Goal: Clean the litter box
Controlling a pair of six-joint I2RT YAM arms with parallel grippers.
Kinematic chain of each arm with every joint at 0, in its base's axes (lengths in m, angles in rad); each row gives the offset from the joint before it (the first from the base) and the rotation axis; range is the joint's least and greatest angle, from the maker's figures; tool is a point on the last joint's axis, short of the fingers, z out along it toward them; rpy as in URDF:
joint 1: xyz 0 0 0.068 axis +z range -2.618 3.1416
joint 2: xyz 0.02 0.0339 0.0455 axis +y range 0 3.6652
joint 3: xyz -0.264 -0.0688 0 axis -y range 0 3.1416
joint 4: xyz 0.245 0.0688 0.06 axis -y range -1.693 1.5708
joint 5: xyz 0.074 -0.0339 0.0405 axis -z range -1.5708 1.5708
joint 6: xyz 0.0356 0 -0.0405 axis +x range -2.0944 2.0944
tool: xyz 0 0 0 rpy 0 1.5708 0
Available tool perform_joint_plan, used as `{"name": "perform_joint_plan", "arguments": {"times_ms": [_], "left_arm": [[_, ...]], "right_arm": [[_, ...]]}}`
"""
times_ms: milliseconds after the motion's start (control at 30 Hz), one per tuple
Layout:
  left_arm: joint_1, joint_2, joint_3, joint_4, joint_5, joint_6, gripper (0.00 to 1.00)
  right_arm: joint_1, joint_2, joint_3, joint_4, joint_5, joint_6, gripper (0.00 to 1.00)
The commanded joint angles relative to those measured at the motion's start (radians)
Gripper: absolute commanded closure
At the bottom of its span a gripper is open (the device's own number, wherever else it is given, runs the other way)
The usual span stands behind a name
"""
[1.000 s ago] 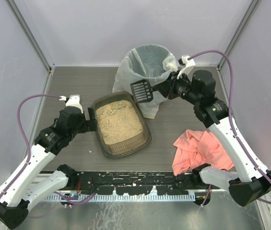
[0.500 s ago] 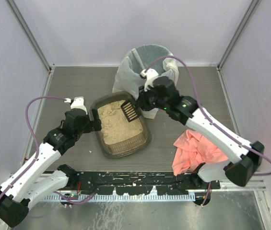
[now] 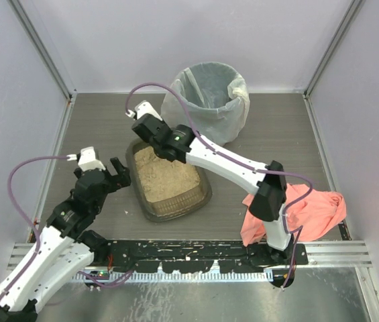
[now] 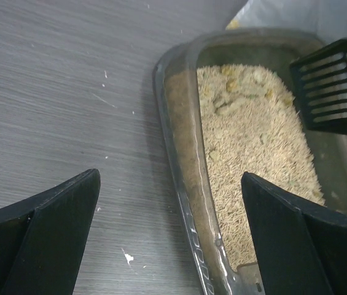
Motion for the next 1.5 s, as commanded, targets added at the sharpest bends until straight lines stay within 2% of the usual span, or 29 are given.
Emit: {"name": "perform_joint_plan", "arguments": {"times_ms": [0, 300, 667, 900, 1467], "left_arm": [[-0.003, -0.133, -0.006, -0.043, -0.089, -0.047, 0.0], [-0.003, -0.312, 0.005, -0.188, -0.146, -0.094, 0.01], [-0.003, -0.367, 0.031, -0.268, -0.151, -0.114, 0.02], [-0.002, -0.362, 0.035, -0.269, -0.154, -0.111, 0.02], [-0.003, -0.35, 0.042, -0.272, -0.151, -0.108, 0.02]], "right_arm": [[0.035, 0.093, 0.162, -0.099, 0.218, -0.048, 0.99], [0.083, 0.29, 0.354, -0.153, 0.382, -0.098, 0.99], [0.101, 0.46, 0.46, -0.124, 0.534, -0.161, 0.99], [0.1, 0.474, 0.431, -0.124, 0.507, -0.16, 0.99], [0.063, 0.425, 0.352, -0.112, 0.261, -0.068, 0.99]]}}
